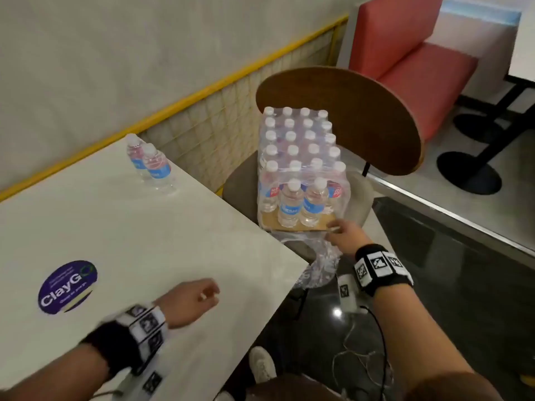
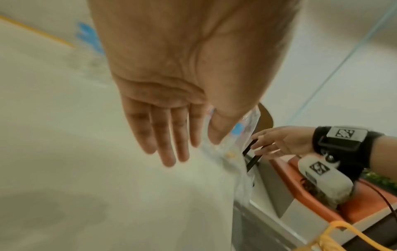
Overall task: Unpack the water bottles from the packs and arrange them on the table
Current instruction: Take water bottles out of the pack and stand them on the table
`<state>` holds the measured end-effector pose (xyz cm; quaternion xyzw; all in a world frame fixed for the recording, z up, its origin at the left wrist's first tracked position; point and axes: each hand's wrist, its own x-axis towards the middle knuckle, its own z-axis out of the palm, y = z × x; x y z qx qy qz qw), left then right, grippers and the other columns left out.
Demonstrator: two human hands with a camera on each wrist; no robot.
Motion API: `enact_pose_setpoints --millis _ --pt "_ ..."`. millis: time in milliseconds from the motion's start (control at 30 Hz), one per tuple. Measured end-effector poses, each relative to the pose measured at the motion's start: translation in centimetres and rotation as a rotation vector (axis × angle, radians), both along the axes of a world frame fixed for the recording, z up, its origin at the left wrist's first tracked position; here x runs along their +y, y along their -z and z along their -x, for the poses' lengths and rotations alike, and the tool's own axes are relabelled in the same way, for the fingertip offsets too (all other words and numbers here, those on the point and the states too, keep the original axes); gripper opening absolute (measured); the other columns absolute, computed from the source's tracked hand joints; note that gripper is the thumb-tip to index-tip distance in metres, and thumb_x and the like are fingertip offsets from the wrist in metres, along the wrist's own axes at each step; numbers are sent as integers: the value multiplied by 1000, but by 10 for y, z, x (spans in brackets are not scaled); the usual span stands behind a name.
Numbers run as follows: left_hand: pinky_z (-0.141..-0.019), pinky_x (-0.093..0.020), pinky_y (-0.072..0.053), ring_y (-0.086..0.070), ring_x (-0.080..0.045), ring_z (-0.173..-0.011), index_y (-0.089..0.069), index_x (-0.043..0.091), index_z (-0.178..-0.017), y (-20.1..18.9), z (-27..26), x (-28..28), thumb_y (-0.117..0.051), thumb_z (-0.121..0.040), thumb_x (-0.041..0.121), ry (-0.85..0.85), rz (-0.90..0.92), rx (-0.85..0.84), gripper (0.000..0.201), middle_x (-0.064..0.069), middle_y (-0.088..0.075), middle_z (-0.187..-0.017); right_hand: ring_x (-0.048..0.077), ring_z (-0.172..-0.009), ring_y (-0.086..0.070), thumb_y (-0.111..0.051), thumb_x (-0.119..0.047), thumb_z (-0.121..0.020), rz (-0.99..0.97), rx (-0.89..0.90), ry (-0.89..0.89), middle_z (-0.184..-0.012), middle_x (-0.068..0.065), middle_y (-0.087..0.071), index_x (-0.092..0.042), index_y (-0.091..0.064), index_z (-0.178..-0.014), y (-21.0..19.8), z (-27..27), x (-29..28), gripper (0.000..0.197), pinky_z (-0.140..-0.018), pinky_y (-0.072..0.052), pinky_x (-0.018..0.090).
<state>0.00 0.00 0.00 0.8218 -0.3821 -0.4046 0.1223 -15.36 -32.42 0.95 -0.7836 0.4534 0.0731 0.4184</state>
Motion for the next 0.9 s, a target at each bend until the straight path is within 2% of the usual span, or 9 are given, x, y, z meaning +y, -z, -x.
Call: enact_pose_setpoints --millis 100,167,300,433,533,600,667,767,900 --pt "-87 -26 -44 -61 -19 -97 -54 23 -111 -18 -23 -101 -60 -89 30 -121 256 -65 23 3 -62 -104 25 -114 -56 -66 -24 -85 104 -128 72 -124 9 -58 -18 -42 -134 -20 -22 -23 55 -96 -43 35" --pt "-87 -26 -43 -59 -16 -101 -49 18 -123 -28 -27 -163 -64 -87 31 -154 348 -82 41 3 -59 -111 23 -120 -52 -68 -22 -83 150 -181 54 -131 7 -53 -18 -39 -136 -29 -37 -32 61 -95 -41 32" --pt "-102 -37 -43 -52 -19 -122 -37 19 -137 -14 -33 -230 -73 -77 38 -210 467 -17 73 -1 -53 -134 13 -113 -49 -72 -15 -79 116 -274 10 -122 2 -53 -13 -46 -131 -19 -59 -37 59 -87 -36 21" --pt "-94 -39 -48 -61 -23 -107 -59 15 -115 -2 -31 -254 -70 -77 40 -168 475 -28 46 -4 -66 -113 25 -118 -54 -73 -26 -79 82 -214 23 -126 5 -58 -12 -47 -131 1 -70 -39 60 -95 -44 34" --pt "-96 -28 -42 -56 -22 -116 -57 14 -123 0 -35 -248 -67 -86 30 -199 501 6 42 -5 -62 -124 26 -114 -56 -72 -26 -80 121 -190 -44 -124 6 -60 -13 -50 -127 1 -68 -38 54 -89 -44 32" --pt "-98 -26 -41 -54 -20 -119 -52 18 -130 -6 -37 -230 -67 -86 27 -201 512 58 47 -3 -59 -129 25 -111 -56 -72 -23 -80 121 -156 -147 -119 2 -59 -18 -48 -128 -9 -65 -30 54 -81 -45 27" --pt "-100 -29 -43 -55 -21 -119 -48 22 -133 -13 -39 -203 -68 -85 28 -205 507 84 53 -4 -59 -129 21 -107 -56 -73 -22 -79 90 -168 -251 -108 -8 -58 -26 -49 -124 -21 -63 -17 52 -82 -49 30" --pt "-98 -31 -44 -56 -21 -116 -47 24 -131 -17 -47 -146 -68 -84 31 -227 438 62 52 -4 -60 -127 17 -107 -54 -75 -25 -77 93 -168 -420 -109 -10 -58 -33 -51 -118 -37 -68 16 48 -93 -47 38" --pt "-91 -25 -45 -55 -12 -101 -52 23 -123 -21 -67 -31 -70 -83 33 -393 433 43 45 5 -61 -114 14 -93 -53 -75 -30 -77 35 -166 -632 -111 -6 -59 -36 -49 -113 -44 -102 102 44 -79 -40 24"
